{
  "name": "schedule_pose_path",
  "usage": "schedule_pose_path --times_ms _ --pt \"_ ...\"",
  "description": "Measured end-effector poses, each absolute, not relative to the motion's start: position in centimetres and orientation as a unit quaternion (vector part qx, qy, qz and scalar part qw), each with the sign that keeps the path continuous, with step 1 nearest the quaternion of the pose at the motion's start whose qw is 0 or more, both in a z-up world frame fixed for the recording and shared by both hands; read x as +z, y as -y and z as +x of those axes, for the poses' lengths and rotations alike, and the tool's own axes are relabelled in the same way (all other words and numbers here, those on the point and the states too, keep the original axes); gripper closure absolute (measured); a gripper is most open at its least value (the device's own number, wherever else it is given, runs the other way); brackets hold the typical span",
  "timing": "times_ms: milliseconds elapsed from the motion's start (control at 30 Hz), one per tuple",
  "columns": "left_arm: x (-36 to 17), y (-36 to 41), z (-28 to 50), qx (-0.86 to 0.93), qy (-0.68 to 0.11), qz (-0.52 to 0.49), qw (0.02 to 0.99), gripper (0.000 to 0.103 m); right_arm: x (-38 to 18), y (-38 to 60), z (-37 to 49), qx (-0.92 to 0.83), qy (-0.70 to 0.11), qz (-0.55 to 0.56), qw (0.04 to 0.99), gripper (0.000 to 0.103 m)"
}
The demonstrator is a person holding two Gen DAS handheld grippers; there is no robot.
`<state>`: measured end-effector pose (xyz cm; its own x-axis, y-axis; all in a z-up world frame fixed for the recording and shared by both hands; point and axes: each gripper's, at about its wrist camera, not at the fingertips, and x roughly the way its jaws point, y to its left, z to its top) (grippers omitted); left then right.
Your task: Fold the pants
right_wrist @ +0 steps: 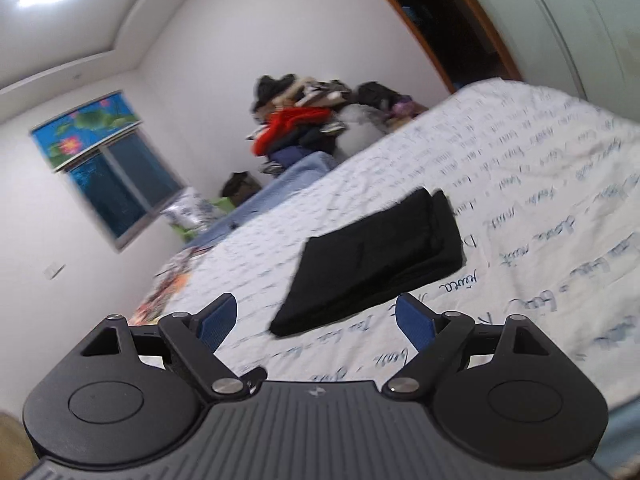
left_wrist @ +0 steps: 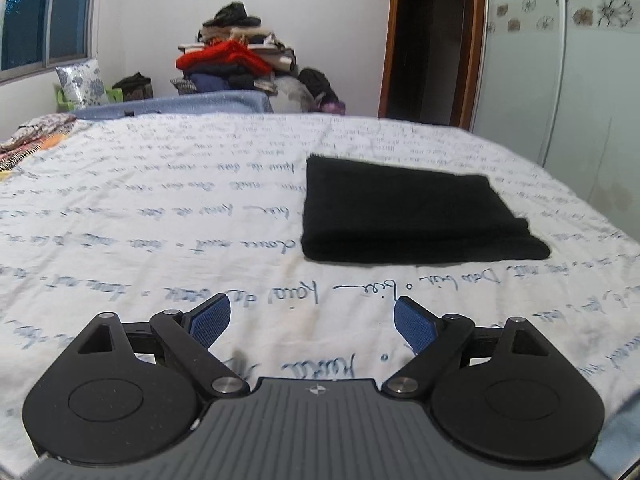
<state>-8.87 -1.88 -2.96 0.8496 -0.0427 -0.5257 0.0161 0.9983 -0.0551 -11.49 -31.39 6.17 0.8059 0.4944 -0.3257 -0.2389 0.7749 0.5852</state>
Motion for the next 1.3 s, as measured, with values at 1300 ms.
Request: schedule_pose_path --times_ms 1300 --pt "-7.7 6.1 -5.7 0.018 -0.292 0.016 0.956 0.0 -6.6 20.3 -3.8 0.047 -0.263 0.02 0.963 0.0"
